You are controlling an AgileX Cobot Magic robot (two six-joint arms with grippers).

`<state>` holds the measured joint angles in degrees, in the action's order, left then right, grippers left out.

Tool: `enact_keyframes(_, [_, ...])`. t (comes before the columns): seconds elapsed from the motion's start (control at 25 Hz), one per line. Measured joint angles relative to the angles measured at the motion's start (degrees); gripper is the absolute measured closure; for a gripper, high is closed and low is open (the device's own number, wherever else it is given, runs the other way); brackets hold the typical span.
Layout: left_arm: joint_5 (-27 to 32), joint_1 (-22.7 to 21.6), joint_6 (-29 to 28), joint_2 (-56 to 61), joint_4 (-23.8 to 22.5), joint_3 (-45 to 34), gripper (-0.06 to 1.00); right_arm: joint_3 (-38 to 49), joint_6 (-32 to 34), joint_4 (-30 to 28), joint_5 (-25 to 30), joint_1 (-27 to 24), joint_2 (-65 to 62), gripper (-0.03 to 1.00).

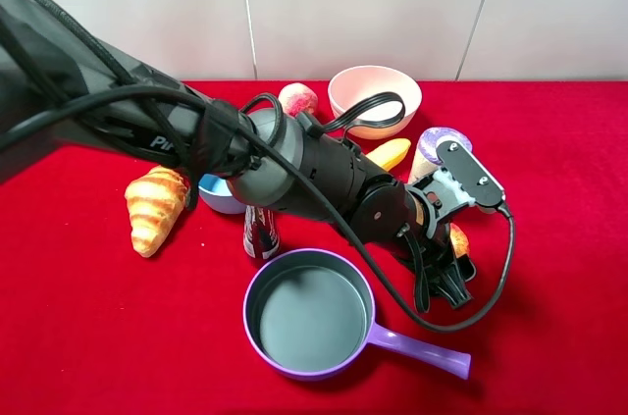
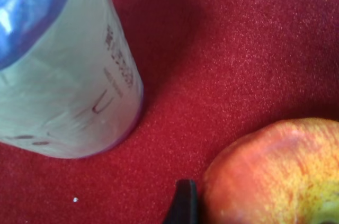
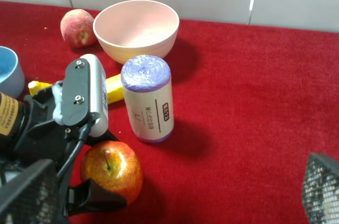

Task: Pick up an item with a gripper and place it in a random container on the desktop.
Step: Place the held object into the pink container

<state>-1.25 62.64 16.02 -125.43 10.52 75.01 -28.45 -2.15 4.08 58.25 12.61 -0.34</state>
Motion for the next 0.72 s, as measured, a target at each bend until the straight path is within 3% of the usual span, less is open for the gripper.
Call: enact_keyframes(0.72, [1.99, 0.0, 0.0, 0.54, 0.0, 0.28, 0.23, 0.0, 0.0, 0.0, 0.0, 0.0, 0.0, 0.27])
